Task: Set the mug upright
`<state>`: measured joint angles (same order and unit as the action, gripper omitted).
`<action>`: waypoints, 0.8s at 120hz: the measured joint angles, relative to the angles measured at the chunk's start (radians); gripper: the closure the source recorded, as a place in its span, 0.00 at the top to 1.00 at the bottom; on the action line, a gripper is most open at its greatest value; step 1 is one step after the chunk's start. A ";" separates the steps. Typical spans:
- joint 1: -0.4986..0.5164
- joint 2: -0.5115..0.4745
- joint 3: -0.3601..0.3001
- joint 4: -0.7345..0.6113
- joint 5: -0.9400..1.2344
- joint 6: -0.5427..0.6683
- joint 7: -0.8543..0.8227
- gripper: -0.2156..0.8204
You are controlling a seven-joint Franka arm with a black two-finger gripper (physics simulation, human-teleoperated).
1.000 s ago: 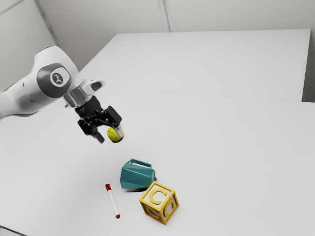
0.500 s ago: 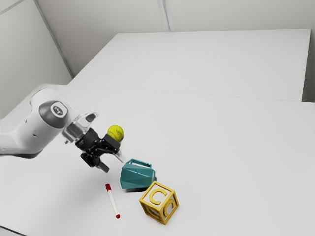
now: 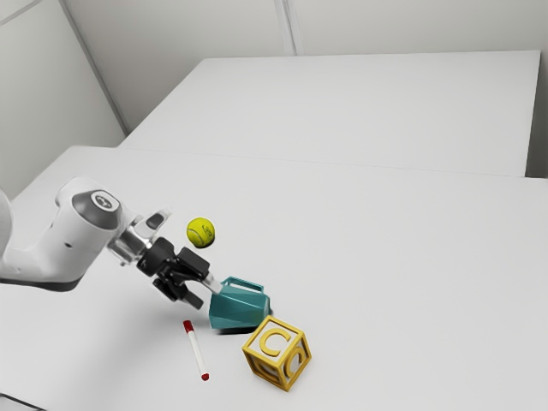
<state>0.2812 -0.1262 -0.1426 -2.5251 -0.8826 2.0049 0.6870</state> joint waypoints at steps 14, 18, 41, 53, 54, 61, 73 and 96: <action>0.000 0.013 0.000 0.009 -0.038 0.017 0.056 0.79; 0.000 0.019 0.000 0.010 -0.051 0.025 0.069 0.79; -0.017 0.052 -0.009 0.011 -0.111 0.055 0.133 0.79; -0.021 0.056 -0.012 0.011 -0.126 0.061 0.160 0.79; -0.021 0.056 -0.012 0.011 -0.127 0.061 0.162 0.79; -0.021 0.057 -0.012 0.012 -0.135 0.063 0.175 0.75; -0.025 0.070 -0.012 0.012 -0.149 0.064 0.195 0.64; -0.031 0.086 -0.012 0.011 -0.160 0.061 0.230 0.43</action>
<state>0.2506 -0.0406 -0.1549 -2.5139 -1.0426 2.0661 0.9166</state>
